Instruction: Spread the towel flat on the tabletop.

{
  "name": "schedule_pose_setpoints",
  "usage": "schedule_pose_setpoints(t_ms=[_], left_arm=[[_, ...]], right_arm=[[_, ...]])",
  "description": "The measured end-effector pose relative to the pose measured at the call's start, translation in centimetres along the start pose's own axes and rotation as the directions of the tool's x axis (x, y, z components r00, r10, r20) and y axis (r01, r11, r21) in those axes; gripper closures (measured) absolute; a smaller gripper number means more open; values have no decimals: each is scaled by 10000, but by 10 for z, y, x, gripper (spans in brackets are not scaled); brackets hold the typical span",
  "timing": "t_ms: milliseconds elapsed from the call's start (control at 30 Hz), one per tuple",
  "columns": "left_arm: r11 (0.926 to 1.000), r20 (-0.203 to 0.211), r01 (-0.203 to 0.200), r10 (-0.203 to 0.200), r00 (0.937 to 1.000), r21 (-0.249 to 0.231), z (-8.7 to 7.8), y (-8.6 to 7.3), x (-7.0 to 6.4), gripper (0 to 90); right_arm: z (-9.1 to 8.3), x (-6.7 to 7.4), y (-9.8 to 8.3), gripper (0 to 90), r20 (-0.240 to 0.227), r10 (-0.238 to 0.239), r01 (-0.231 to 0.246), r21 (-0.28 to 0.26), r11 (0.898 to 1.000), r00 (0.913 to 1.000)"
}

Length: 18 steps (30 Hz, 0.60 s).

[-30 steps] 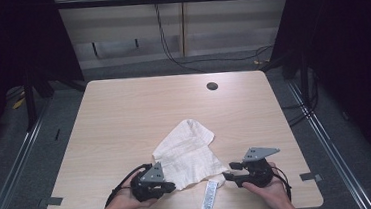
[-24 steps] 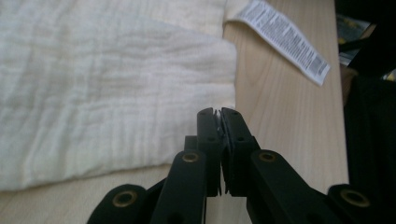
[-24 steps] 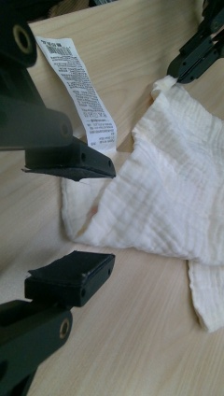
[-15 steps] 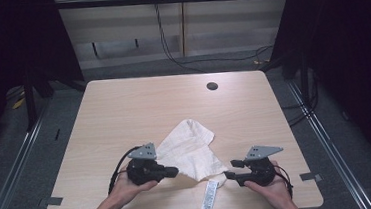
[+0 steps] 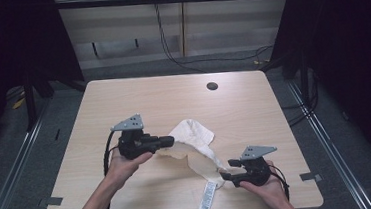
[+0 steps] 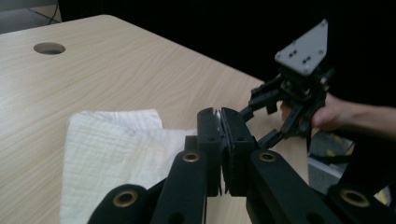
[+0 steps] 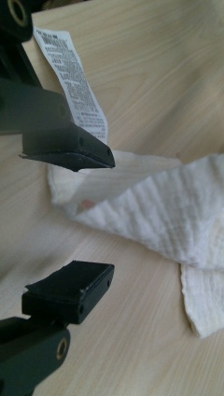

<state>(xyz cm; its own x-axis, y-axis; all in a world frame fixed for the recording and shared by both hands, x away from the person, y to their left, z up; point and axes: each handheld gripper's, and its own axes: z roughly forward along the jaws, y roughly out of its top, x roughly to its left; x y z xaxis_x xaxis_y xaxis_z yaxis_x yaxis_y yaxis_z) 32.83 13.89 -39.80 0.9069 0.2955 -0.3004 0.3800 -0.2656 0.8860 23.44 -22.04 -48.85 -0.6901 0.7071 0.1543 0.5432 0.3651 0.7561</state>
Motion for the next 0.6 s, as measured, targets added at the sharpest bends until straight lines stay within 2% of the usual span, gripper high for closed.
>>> schedule_pose_setpoints(t_ms=[133, 200, 233, 400, 500, 600], left_arm=[[9992, -199, 210, -217, 9996, -335, -7, 1, 8, 878], [9995, -370, 193, -202, 9991, -259, -11, 0, 11, 877], [9995, -498, 148, -162, 9986, -271, -14, -1, 12, 878], [9975, -862, 432, -480, 9951, -562, -33, -12, 22, 878], [9963, -1077, 618, -680, 9919, -599, -42, -20, 28, 878], [9952, -1264, 771, -843, 9884, -610, -49, -28, 33, 877]], right_arm=[[6, 3, 3, 432, -161, -41, 41, 4, 10000, 9999], [10, 6, 4, 450, -254, -140, 142, 73, 9999, 9996], [12, 7, 4, 469, -284, -217, 221, 129, 9997, 9994], [19, 16, 2, 517, -590, -436, 454, 309, 9985, 9973], [22, 20, 0, 625, -671, -525, 554, 418, 9976, 9964], [24, 20, -1, 678, -707, -485, 518, 457, 9976, 9963]])
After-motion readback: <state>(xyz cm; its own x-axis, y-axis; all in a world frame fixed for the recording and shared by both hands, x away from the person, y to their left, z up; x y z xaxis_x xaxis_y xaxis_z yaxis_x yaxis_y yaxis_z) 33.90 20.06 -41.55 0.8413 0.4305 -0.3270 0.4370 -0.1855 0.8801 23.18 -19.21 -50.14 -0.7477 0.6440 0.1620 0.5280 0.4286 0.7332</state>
